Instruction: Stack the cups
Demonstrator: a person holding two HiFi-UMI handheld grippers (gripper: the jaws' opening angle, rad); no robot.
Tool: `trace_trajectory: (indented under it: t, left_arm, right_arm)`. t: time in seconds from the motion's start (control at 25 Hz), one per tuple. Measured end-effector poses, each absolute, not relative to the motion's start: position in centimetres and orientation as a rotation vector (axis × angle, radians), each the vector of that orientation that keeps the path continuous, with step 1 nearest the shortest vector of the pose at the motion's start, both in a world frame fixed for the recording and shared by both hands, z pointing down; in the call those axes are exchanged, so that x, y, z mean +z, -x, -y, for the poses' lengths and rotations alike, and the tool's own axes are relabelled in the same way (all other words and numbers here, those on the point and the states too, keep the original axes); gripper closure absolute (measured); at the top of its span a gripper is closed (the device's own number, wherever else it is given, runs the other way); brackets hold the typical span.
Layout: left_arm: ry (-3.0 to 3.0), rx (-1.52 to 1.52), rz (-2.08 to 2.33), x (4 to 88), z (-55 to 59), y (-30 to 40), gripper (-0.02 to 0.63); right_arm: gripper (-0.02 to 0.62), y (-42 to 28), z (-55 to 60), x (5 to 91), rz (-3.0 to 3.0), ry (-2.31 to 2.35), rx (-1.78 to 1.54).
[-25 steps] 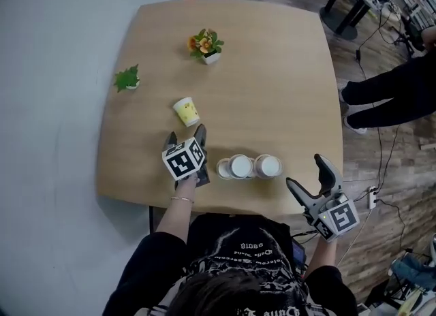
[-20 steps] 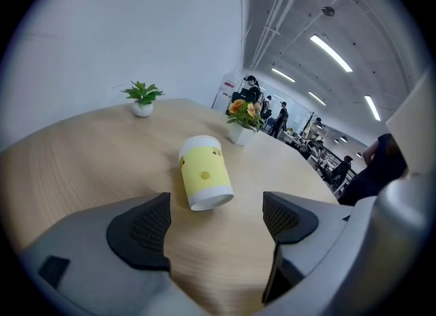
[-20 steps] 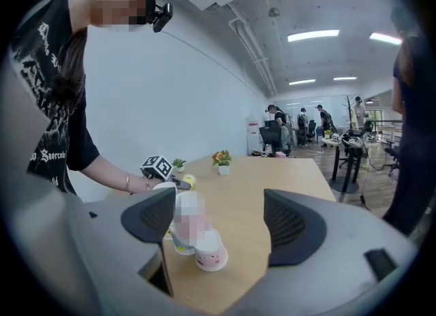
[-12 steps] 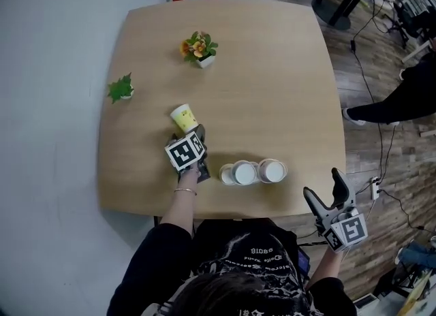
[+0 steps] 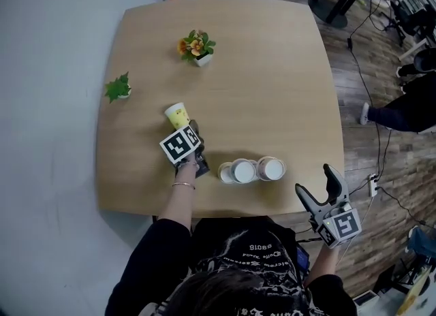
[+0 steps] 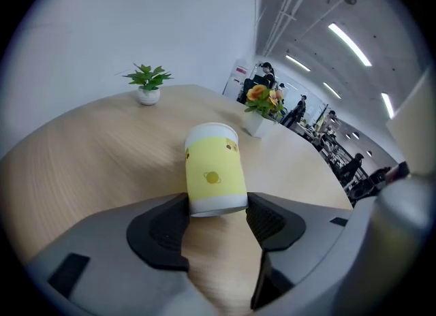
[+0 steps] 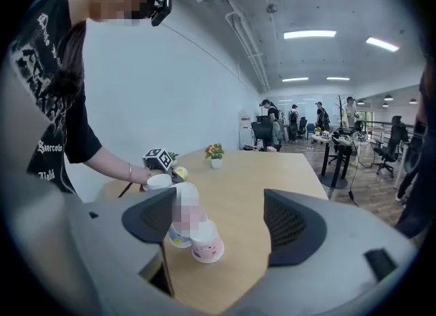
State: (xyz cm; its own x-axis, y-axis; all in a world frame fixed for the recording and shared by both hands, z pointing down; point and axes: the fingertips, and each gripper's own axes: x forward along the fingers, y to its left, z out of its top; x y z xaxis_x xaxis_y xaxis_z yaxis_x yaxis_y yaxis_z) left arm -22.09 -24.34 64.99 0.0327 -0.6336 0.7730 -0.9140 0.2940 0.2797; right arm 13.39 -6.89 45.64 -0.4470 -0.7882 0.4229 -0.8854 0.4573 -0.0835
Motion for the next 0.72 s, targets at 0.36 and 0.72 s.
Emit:
trace_trajectory:
  t: [0.36,0.72]
  left_arm:
    - [-1.632,0.510,1.621,62.8,23.4,22.8,0.341]
    - [-1.881,0.503,1.341,58.3,19.5,21.4,0.341]
  right_arm:
    - [0.204,-12.7,7.3,46.3,2.420,-1.387,0.441]
    - [0.255,-10.2,7.3,47.2,2.511,-1.268,0.451]
